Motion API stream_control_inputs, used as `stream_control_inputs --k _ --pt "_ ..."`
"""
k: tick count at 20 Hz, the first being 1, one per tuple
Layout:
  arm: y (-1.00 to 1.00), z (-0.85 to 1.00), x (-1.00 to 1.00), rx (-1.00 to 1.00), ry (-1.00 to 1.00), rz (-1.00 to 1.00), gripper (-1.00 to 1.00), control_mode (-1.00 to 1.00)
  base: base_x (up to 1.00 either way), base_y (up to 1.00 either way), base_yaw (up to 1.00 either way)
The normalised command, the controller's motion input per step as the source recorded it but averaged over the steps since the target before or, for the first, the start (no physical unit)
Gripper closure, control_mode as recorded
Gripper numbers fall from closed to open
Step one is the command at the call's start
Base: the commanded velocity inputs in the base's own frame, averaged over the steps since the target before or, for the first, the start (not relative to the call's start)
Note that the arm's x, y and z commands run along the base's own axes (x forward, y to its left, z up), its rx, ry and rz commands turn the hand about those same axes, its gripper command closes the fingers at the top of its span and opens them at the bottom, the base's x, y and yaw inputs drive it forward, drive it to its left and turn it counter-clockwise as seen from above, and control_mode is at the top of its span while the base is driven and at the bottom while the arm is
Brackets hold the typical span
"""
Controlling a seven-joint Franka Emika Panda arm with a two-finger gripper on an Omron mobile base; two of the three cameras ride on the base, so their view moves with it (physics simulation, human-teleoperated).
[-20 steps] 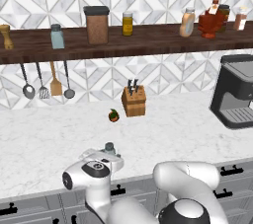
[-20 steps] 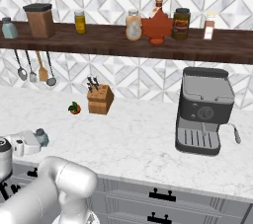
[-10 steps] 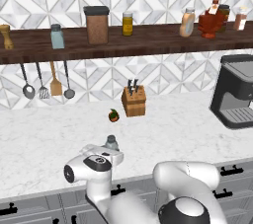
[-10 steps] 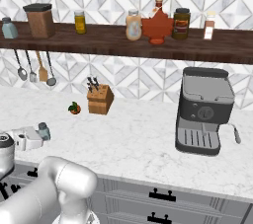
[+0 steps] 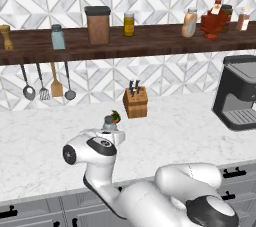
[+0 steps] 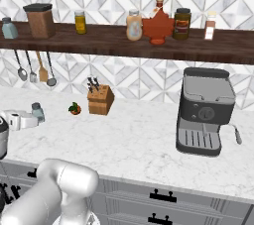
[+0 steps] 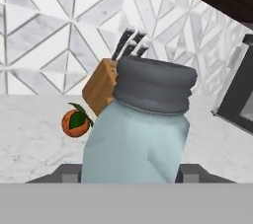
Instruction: Put the shaker and condiment bottle from the counter next to their counterparts in the cabinet.
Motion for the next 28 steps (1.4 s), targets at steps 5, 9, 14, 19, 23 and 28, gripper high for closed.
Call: stream_control_inputs --k 5,9,14,19,23,28 --pt "0.00 0.96 0.05 0.00 0.12 0.14 1.00 -1.00 0.00 0.00 0.00" --pt "0.00 0.75 -0.01 0.00 0.04 0.15 1.00 -1.00 0.00 0.00 0.00" --pt "0.00 0.73 -0.18 0.00 0.01 0.19 1.00 -1.00 0.00 0.00 0.00" --pt "0.02 0.71 -0.03 0.00 0.07 0.25 1.00 -1.00 0.00 0.00 0.00" --pt "0.40 0.47 -0.01 0.00 0.08 0.28 1.00 -1.00 0.00 0.00 0.00" --pt "0.77 0.52 -0.31 0.00 0.03 0.19 1.00 -1.00 0.00 0.00 0.00"
